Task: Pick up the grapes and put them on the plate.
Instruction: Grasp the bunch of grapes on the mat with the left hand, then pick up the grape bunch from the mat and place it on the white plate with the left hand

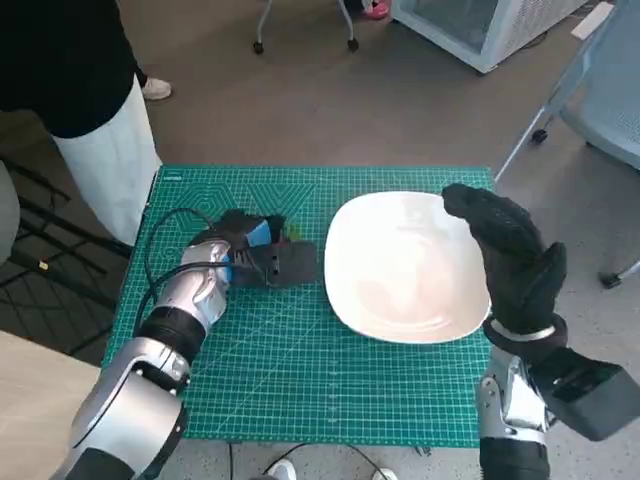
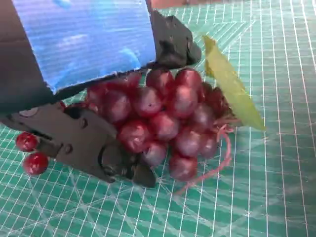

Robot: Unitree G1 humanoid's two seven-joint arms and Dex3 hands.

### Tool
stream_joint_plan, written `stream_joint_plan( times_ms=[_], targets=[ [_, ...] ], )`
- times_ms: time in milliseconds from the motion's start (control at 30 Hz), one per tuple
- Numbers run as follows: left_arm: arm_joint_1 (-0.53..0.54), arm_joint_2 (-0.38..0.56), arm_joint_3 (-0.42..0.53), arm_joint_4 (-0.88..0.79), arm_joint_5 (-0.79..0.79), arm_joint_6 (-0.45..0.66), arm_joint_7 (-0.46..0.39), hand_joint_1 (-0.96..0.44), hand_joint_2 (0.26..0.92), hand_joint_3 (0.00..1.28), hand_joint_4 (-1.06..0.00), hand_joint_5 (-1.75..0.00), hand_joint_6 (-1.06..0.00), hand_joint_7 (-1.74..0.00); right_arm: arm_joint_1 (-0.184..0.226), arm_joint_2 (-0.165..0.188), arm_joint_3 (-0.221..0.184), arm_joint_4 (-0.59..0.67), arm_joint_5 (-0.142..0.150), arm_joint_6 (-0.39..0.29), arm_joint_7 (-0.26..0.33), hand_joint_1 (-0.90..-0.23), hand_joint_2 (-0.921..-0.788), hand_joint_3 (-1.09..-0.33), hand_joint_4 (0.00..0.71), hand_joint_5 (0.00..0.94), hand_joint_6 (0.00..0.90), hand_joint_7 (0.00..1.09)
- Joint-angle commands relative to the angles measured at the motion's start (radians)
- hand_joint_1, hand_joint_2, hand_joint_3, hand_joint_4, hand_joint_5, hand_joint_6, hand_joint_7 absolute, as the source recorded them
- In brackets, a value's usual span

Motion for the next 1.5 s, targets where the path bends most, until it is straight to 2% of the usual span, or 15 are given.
stream_joint_plan(
  times_ms=[33, 167, 267, 333, 400, 467, 567, 800, 1500],
  targets=[
    [0.048, -0.003, 0.0, 0.02, -0.013, -0.001, -0.016, 0.17, 0.831, 0.05, -0.4, -1.62, -0.44, -0.01, 0.012, 0.002, -0.001, 0.013, -0.003, 0.012, -0.008, -0.462, -0.921, -0.591, 0.283, 0.0, 0.034, 0.51],
    [0.053, -0.002, -0.015, 0.021, 0.005, -0.002, 0.014, 0.33, 0.874, 0.08, -0.64, -1.31, -0.51, -0.03, 0.012, 0.001, -0.001, 0.013, -0.002, 0.012, -0.006, -0.462, -0.921, -0.591, 0.283, 0.0, 0.034, 0.51],
    [0.059, -0.001, -0.039, 0.019, 0.03, -0.001, 0.044, 0.34, 0.899, 0.06, -0.7, -1.22, -0.67, -0.14, 0.009, -0.001, -0.002, 0.017, 0.0, 0.011, -0.004, -0.464, -0.921, -0.59, 0.283, 0.001, 0.035, 0.51],
    [0.061, -0.001, -0.055, 0.019, 0.046, 0.003, 0.061, 0.24, 0.911, 0.07, -0.69, -1.23, -0.69, -0.46, 0.007, -0.002, -0.003, 0.019, 0.001, 0.011, -0.003, -0.465, -0.921, -0.589, 0.284, 0.001, 0.036, 0.51],
    [0.061, -0.001, -0.067, 0.018, 0.056, 0.008, 0.072, 0.12, 0.916, 0.09, -0.65, -1.26, -0.64, -0.81, 0.004, -0.003, -0.004, 0.021, 0.001, 0.011, -0.002, -0.466, -0.921, -0.589, 0.284, 0.001, 0.036, 0.51],
    [0.06, -0.002, -0.075, 0.017, 0.06, 0.015, 0.076, 0.06, 0.918, 0.11, -0.61, -1.3, -0.62, -0.98, 0.002, -0.004, -0.004, 0.024, 0.0, 0.01, -0.003, -0.467, -0.921, -0.588, 0.284, 0.001, 0.036, 0.51],
    [0.055, -0.002, -0.08, 0.019, 0.061, 0.023, 0.072, 0.02, 0.92, 0.14, -0.54, -1.35, -0.6, -1.11, -0.002, -0.004, -0.004, 0.027, -0.002, 0.009, -0.004, -0.467, -0.921, -0.588, 0.283, 0.001, 0.035, 0.51],
    [0.047, -0.001, -0.083, 0.025, 0.058, 0.03, 0.073, 0.0, 0.921, 0.18, -0.49, -1.38, -0.56, -1.21, -0.009, -0.004, -0.003, 0.031, -0.003, 0.01, -0.005, -0.467, -0.921, -0.589, 0.284, 0.001, 0.034, 0.51],
    [0.039, -0.001, -0.082, 0.042, 0.05, 0.024, 0.063, 0.0, 0.921, 0.22, -0.49, -1.41, -0.49, -1.27, -0.016, -0.005, -0.001, 0.026, 0.004, 0.017, 0.001, -0.469, -0.921, -0.593, 0.285, 0.001, 0.026, 0.52]
  ],
)
